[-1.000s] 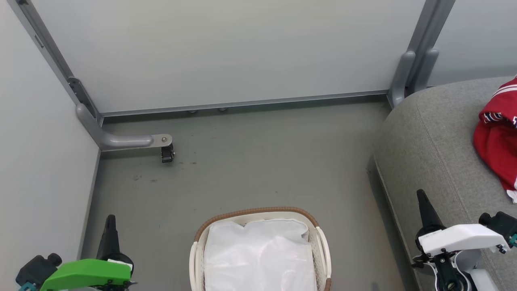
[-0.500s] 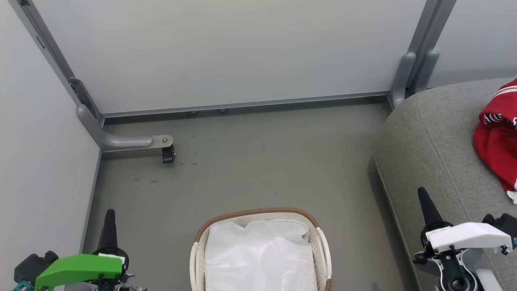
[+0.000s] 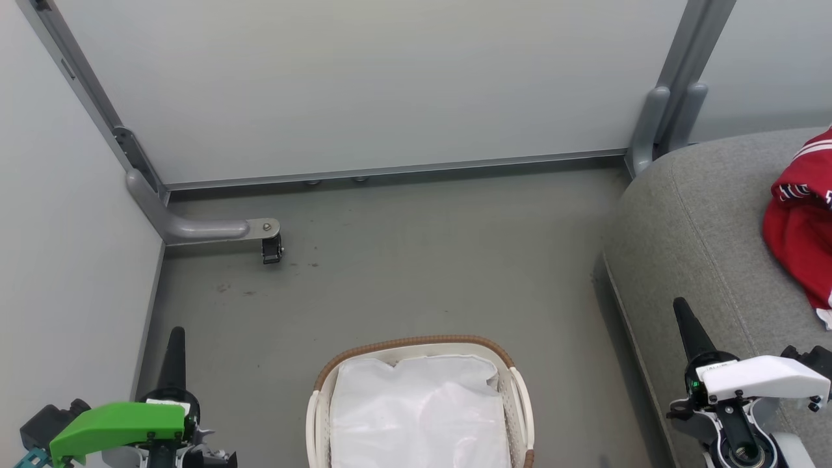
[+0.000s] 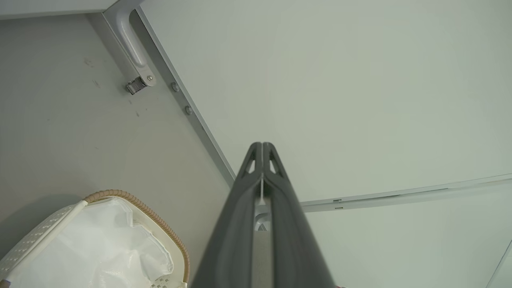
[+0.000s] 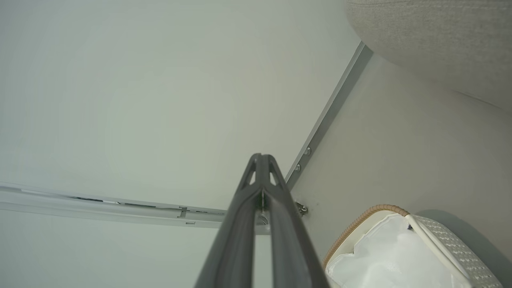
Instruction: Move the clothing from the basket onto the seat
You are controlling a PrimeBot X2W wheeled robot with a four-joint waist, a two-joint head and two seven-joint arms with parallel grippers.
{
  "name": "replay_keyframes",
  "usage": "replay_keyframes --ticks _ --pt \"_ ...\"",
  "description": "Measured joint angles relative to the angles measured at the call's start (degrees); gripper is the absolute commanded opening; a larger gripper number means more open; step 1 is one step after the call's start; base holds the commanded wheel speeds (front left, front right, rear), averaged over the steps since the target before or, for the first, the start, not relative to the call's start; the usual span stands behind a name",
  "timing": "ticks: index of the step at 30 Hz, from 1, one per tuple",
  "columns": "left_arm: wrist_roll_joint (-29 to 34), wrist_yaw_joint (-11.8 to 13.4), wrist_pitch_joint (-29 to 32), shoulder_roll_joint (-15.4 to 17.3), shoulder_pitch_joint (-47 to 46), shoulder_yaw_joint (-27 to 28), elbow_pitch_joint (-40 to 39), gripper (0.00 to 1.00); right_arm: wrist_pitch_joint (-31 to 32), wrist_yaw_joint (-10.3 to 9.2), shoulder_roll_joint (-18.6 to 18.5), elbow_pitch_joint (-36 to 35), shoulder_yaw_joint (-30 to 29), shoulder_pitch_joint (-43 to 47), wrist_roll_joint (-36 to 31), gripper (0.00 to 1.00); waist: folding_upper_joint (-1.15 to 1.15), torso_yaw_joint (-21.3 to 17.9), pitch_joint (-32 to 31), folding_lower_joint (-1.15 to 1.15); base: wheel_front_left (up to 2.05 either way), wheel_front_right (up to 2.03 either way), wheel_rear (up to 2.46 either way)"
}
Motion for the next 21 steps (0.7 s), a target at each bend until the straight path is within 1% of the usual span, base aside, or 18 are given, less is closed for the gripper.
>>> replay_keyframes --ticks 21 --pt "-9.1 0.0 2.6 0.0 -1.3 0.5 -0.4 0.0 2.5 -0.03 0.1 -1.2 -0.8 0.0 9.3 0.0 0.0 0.2 -0.3 0.0 0.0 0.0 0.0"
